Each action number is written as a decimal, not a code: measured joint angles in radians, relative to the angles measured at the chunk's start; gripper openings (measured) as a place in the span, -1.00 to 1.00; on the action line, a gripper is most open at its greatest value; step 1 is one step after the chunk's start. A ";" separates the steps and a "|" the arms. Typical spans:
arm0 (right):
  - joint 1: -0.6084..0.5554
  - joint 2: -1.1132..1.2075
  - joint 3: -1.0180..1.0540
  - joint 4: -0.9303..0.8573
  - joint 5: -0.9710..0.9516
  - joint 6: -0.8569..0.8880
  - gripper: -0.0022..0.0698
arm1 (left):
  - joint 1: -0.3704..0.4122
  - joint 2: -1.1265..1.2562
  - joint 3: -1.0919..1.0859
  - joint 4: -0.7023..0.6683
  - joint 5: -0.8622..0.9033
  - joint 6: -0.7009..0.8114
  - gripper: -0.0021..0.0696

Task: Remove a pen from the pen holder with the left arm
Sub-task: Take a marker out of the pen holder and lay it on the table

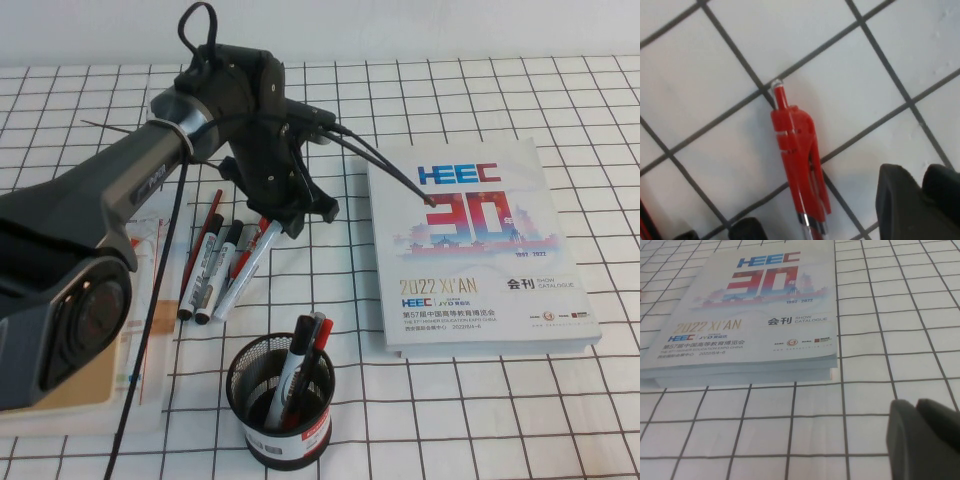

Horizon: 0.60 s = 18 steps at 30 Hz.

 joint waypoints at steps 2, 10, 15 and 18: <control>0.000 0.000 0.000 0.000 0.000 0.000 -0.98 | 0.000 0.002 0.000 0.004 -0.006 0.003 -0.75; 0.000 0.000 0.000 0.000 0.000 0.000 -0.98 | 0.004 0.002 0.000 0.040 -0.034 -0.004 -0.21; 0.000 0.000 0.000 0.000 0.000 0.000 -0.98 | -0.008 -0.023 0.000 0.122 -0.032 -0.063 -0.08; 0.000 0.000 0.000 0.000 0.000 0.000 -0.98 | -0.029 -0.079 0.007 0.163 -0.018 -0.074 -0.18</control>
